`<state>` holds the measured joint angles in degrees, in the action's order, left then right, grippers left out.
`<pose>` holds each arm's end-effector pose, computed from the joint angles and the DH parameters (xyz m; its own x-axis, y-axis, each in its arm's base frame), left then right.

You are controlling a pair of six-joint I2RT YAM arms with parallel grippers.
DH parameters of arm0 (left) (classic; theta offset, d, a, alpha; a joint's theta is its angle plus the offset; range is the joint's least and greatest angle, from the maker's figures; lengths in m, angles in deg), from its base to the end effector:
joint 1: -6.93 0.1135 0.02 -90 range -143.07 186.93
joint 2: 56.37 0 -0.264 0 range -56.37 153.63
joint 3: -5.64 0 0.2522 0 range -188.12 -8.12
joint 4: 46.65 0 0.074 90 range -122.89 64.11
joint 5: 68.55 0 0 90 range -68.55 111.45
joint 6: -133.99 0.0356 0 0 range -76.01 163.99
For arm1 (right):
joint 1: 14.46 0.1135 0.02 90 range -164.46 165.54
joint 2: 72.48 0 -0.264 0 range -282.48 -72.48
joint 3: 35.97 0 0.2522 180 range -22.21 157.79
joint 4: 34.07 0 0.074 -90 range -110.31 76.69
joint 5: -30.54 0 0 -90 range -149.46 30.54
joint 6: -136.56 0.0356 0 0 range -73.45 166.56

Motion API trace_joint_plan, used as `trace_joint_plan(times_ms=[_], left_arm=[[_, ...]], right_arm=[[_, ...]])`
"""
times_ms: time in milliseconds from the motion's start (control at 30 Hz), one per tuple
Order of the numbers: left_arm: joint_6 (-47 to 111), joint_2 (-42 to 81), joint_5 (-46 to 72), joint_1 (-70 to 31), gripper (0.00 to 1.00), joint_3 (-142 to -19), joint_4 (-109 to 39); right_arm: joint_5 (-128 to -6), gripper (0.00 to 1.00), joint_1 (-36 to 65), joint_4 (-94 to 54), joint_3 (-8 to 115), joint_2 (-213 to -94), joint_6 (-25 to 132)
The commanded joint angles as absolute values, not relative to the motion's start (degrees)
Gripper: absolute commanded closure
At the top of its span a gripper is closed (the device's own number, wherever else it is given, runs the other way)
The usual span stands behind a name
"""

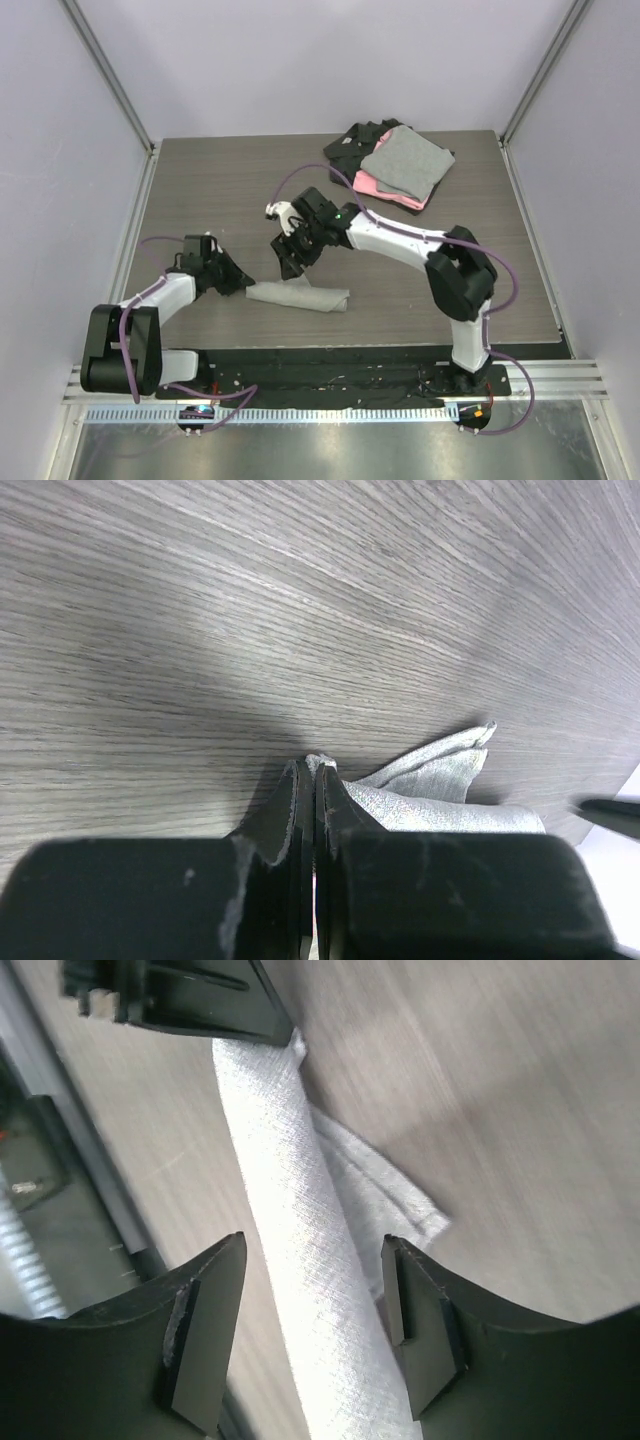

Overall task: Fold the napkin, place the utensils inside, and roll it up
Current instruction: Roll the napkin with the utensil

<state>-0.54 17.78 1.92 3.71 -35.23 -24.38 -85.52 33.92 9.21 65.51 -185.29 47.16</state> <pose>0.2186 -0.0242 0.1404 -0.7565 -0.6194 -0.2099 -0.4050 0.6957 -0.5932 0.2746 0.3326 0.2209 -0.5502 -0.6051 -0.5754 -0.8348 0.4128 0.3642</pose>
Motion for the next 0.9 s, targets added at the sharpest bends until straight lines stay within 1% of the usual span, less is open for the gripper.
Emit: trace_joint_plan(times_ms=[0, 67, 100, 167, 233, 633, 767, 867], left_arm=[[1.19, 18.69, 3.16, 4.03, 1.0, -38.0, -20.42], [1.19, 19.13, 3.25, 4.03, 1.0, -38.44, -20.24], [1.28, 19.48, 2.99, 3.94, 1.0, -38.79, -20.06], [1.37, 19.83, 2.81, 4.03, 1.0, -39.14, -20.06], [1.37, 20.09, 2.64, 3.94, 1.0, -39.58, -20.06], [1.89, 20.62, 2.38, 4.03, 1.0, -40.64, -19.45], [1.98, 20.71, 2.29, 3.94, 1.0, -41.25, -19.36], [2.16, 20.8, 1.85, 4.03, 1.0, -41.87, -19.71]], right_arm=[[-64.85, 0.34, 41.42, -3.78, 57.17, -176.46, 39.1], [-56.26, 0.34, 45.64, -6.94, 53.21, -175.4, 35.07], [-53.94, 0.34, 46.79, -7.74, 51.54, -175.13, 33.91], [-49.9, 0.33, 49.43, -8.8, 50.65, -175.57, 31.37], [-48.83, 0.33, 50.83, -8.62, 50.39, -176.88, 30.39], [-49.79, 0.36, 51.81, -6.69, 51.61, -183.21, 28.71], [-51.98, 0.41, 51.28, -5.9, 51.97, -184.53, 29.41], [-55.66, 0.48, 50.05, -4.24, 52.76, -186.11, 30.56]])
